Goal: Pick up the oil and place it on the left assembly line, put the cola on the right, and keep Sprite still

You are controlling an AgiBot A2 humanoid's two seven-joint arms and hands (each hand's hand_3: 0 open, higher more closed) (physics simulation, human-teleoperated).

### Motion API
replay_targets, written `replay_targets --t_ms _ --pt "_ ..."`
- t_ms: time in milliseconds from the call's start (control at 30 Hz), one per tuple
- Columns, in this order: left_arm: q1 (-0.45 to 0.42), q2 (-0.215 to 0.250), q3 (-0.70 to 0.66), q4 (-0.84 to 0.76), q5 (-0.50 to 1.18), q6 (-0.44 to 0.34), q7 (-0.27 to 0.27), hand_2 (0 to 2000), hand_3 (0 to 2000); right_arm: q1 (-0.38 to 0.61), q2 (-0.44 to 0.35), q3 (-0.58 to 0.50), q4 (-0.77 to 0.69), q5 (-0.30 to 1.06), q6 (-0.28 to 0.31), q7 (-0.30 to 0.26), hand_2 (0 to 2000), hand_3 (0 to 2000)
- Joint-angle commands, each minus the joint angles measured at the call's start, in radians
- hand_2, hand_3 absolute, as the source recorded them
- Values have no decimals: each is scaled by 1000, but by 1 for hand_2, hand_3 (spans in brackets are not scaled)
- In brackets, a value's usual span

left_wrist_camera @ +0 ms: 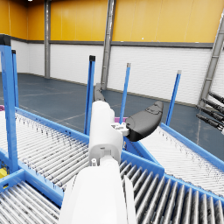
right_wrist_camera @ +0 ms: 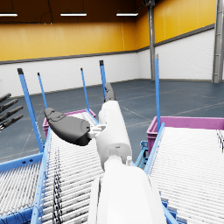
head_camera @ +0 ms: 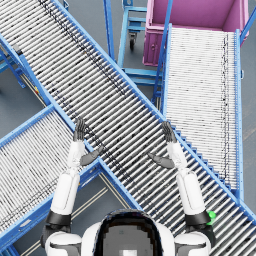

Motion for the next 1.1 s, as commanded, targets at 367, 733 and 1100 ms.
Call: replay_targets --t_ms 367,733,1100 --pt "0 0 0 0 0 0 0 0 0 0 0 0 0 0 0 0 0 0" --pt "36 25 -9 -2 0 -49 -49 0 0 24 -19 1 -7 0 -48 49 0 0" --pt "180 98 -155 -66 266 -100 -99 0 0 109 -82 -123 92 267 -98 100 0 0"
